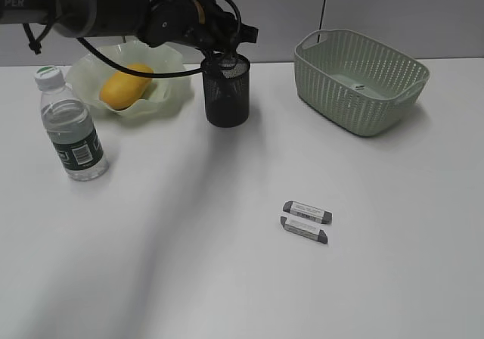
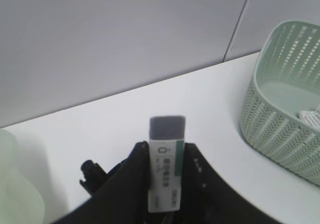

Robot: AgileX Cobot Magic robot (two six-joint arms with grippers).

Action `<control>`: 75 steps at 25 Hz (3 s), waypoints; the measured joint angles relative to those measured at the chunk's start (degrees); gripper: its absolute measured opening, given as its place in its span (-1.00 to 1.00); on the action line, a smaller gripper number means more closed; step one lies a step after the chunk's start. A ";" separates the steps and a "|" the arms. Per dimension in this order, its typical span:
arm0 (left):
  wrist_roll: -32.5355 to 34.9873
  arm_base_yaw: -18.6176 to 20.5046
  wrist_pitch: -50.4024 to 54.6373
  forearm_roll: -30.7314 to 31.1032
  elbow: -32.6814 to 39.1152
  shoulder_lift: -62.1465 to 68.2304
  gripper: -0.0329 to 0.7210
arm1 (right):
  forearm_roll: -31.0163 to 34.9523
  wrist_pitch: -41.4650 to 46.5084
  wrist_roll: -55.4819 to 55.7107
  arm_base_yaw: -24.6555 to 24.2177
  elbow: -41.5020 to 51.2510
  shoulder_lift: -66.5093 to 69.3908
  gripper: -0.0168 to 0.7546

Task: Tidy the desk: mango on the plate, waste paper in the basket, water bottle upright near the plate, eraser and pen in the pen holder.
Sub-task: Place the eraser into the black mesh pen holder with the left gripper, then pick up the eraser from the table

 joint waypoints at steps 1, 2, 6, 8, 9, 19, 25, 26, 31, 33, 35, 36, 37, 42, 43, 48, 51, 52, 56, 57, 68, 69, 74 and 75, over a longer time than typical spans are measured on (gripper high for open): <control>0.00 0.05 0.00 0.00 0.00 0.00 -0.51 | 0.00 0.00 0.00 0.00 0.00 0.00 -0.04; 0.00 0.05 0.00 0.00 0.00 0.00 -0.51 | 0.00 0.00 0.00 0.00 0.00 0.00 -0.04; 0.06 0.05 0.00 0.00 0.00 0.00 -0.25 | 0.00 0.00 0.00 0.00 0.00 0.00 -0.04; 0.11 0.05 0.00 0.00 0.00 0.00 0.02 | 0.00 0.00 0.00 0.00 0.00 0.00 -0.04; 0.10 0.05 0.46 0.00 0.00 -0.07 0.11 | 0.00 0.00 0.00 0.00 0.00 0.00 -0.04; 2.58 0.05 19.50 4.07 0.00 -9.95 0.28 | 1.86 0.83 -2.00 0.00 0.00 2.08 -0.04; 13.61 0.26 36.95 3.82 0.00 -21.67 0.28 | 9.58 1.18 -6.66 2.23 -0.21 9.44 -0.04; 15.40 0.75 40.01 3.63 0.00 -23.67 0.28 | 9.65 1.21 -7.04 3.74 -0.53 11.17 -0.04; 23.22 6.62 56.07 -1.22 0.00 -31.33 0.28 | 5.93 1.25 -7.48 14.22 -3.76 20.11 -0.04; 24.78 9.23 58.80 -2.95 0.00 -33.79 0.28 | 3.73 1.25 -7.53 18.73 -5.61 24.41 -0.04; 25.96 11.85 59.61 -5.52 0.00 -36.04 0.28 | 2.14 1.25 -8.49 22.25 -7.98 28.81 -0.04; 26.69 13.41 59.64 -7.44 0.00 -37.36 0.28 | 1.86 1.13 -9.92 23.98 -8.94 31.24 -0.04; 27.43 14.95 59.76 -9.31 0.06 -38.66 0.28 | 1.70 1.02 -11.79 25.27 -10.03 33.66 -0.04; 30.55 20.13 59.86 -16.93 1.09 -44.74 0.28 | 1.65 0.84 -22.31 30.02 -13.77 43.65 -0.04; 30.79 20.52 59.86 -17.25 2.15 -46.25 0.28 | 1.71 0.79 -24.68 30.39 -14.00 45.32 -0.04; 31.16 21.21 59.86 -17.76 12.26 -54.87 0.27 | 2.52 0.22 -30.46 30.61 -14.38 51.52 -0.14; 31.16 21.21 59.97 -18.51 19.88 -60.52 0.27 | 3.00 -0.08 -31.45 30.61 -14.45 54.53 -0.26; 31.16 21.21 59.97 -18.67 22.10 -62.58 0.27 | 3.33 -0.27 -31.53 30.61 -14.45 55.21 -0.27; 31.16 21.21 60.06 -20.66 31.66 -70.09 0.27 | 4.48 -0.64 -32.02 30.61 -15.62 58.24 -0.30; 31.16 21.21 60.08 -21.28 34.02 -72.22 0.27 | 4.48 -0.77 -32.06 30.61 -16.05 59.02 -0.30; 31.16 21.21 60.31 -25.72 55.75 -98.91 0.27 | 2.78 -7.07 -31.25 30.63 -18.30 65.42 -0.31; 31.16 21.21 60.31 -25.92 56.79 -101.46 0.27 | 1.83 -7.96 -31.31 30.63 -18.30 65.81 -0.31; 31.16 21.21 60.36 -26.49 59.61 -111.88 0.27 | -0.72 -10.90 -35.86 30.63 -18.30 67.45 -0.31; 31.16 21.21 60.37 -26.55 59.83 -113.72 0.27 | -0.72 -11.53 -36.23 30.63 -18.30 67.45 -0.31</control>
